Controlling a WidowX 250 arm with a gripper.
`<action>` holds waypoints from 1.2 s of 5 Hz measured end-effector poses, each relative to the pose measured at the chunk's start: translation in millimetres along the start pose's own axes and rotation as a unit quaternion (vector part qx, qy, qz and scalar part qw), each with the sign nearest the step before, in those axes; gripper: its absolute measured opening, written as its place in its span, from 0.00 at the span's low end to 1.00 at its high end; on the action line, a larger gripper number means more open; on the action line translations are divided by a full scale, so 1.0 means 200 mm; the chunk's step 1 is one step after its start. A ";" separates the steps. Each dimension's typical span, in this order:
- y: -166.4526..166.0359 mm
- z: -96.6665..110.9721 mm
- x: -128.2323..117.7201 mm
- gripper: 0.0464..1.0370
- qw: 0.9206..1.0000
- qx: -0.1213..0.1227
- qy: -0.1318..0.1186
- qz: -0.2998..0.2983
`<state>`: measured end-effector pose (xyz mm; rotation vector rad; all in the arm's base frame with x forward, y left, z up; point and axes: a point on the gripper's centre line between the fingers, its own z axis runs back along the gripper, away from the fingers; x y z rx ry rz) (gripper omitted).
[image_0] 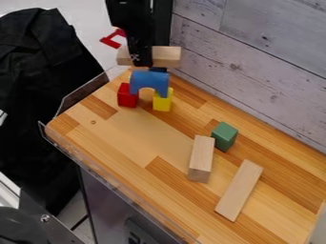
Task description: Removed the block from the blue arch and put it on the green cube
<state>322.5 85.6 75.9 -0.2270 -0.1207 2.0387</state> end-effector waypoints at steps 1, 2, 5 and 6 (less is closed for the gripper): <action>0.08 -0.01 -0.16 0.51 0.998 0.025 0.000 -0.054; 0.12 0.01 -0.28 0.51 0.993 0.036 -0.005 -0.108; 0.25 -0.14 -0.60 0.51 0.964 0.098 -0.027 -0.247; 0.27 -0.20 -0.64 0.51 0.962 0.114 -0.026 -0.248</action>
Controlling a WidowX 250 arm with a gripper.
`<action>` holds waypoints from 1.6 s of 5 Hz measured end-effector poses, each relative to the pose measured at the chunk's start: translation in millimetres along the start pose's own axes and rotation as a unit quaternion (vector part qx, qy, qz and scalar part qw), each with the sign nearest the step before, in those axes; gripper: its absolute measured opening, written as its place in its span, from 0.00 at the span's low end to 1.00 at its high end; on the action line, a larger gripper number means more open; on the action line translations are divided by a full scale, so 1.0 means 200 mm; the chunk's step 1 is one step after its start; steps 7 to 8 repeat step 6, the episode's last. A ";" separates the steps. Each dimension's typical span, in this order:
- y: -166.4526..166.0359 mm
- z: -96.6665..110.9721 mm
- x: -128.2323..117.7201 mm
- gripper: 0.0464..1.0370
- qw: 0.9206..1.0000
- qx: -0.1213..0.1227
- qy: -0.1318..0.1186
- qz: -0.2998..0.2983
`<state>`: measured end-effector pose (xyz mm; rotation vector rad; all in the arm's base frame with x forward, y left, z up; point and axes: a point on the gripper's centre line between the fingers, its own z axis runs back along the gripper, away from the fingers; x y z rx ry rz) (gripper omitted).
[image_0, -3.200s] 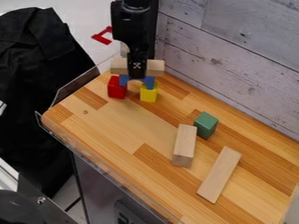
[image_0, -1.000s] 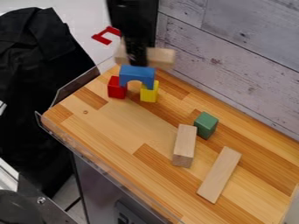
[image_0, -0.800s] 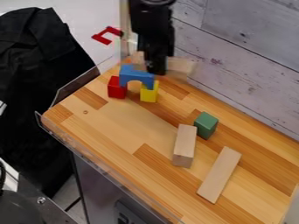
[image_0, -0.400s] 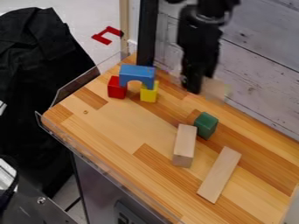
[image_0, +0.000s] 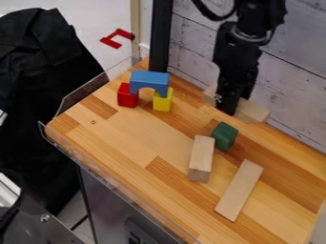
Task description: Removed the block from the blue arch and put it on the green cube
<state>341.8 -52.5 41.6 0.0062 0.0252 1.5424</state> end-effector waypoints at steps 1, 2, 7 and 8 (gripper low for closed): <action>0.00 -0.05 0.00 0.51 1.000 0.015 0.000 0.004; 0.00 -0.09 0.02 0.51 1.000 0.021 0.004 0.015; 0.02 -0.19 0.08 0.55 0.998 0.051 0.014 0.017; 0.02 -0.19 0.08 0.55 0.998 0.051 0.014 0.017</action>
